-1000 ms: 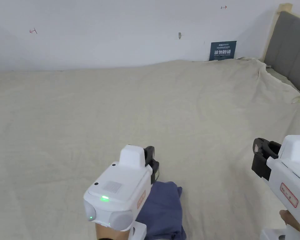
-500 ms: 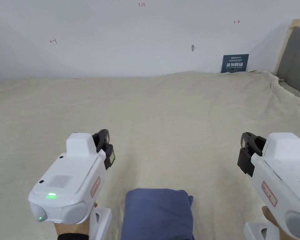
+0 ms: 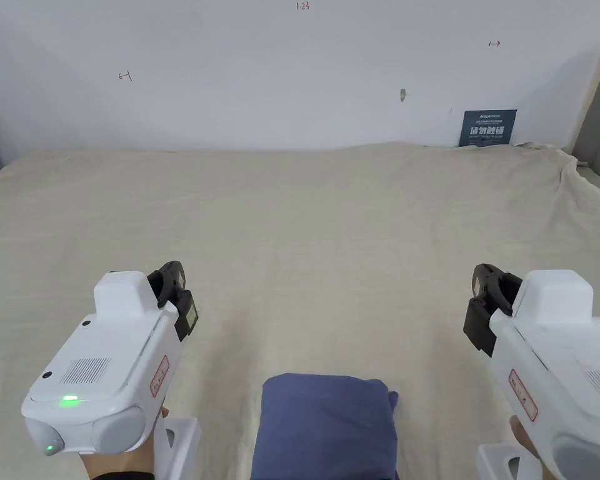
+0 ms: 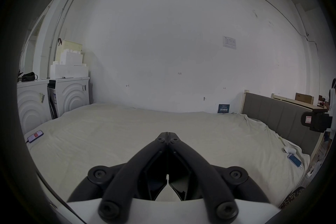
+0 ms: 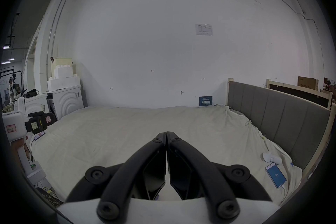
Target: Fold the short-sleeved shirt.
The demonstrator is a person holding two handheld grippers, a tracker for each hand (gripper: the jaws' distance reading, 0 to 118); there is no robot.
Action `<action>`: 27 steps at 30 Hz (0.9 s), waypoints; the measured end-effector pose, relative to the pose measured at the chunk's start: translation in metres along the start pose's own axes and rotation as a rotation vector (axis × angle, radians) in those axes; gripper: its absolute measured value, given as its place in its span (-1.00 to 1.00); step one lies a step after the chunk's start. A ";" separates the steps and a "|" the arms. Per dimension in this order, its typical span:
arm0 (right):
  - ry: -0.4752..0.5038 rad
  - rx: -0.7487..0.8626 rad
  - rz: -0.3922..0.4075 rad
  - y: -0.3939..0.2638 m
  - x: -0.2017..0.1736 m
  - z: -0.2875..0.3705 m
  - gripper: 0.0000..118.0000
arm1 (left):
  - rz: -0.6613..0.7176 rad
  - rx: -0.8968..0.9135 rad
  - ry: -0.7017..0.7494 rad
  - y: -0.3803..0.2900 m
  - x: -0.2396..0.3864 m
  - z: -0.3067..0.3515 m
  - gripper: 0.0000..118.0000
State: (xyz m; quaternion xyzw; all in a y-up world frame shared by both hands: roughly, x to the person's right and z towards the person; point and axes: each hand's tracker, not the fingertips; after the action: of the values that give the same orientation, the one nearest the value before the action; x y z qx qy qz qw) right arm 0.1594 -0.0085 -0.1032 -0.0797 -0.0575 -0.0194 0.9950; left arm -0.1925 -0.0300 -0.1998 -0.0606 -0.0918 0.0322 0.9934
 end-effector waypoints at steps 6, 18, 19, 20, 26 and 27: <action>0.037 -0.051 -0.008 -0.020 -0.016 -0.015 -1.00 | 0.012 -0.015 -0.007 -0.004 -0.002 0.000 -1.00; 0.169 -0.212 -0.034 -0.121 -0.072 -0.071 -1.00 | 0.031 -0.071 -0.007 -0.022 -0.022 0.001 -1.00; 0.164 -0.226 -0.032 -0.128 -0.076 -0.074 -1.00 | 0.029 -0.075 -0.002 -0.023 -0.024 0.001 -1.00; 0.162 -0.231 -0.021 -0.136 -0.080 -0.076 -1.00 | 0.030 -0.079 0.000 -0.025 -0.026 0.001 -1.00; 0.141 -0.297 0.028 -0.179 -0.095 -0.089 -1.00 | 0.050 -0.102 0.014 -0.035 -0.037 0.000 -1.00; 0.139 -0.316 0.026 -0.186 -0.096 -0.091 -1.00 | 0.051 -0.106 0.014 -0.037 -0.038 0.000 -1.00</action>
State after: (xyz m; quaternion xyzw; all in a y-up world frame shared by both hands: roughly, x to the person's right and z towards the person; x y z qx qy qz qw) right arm 0.0653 -0.2038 -0.1746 -0.2344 0.0165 -0.0206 0.9718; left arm -0.2278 -0.0696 -0.2020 -0.1159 -0.0847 0.0521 0.9883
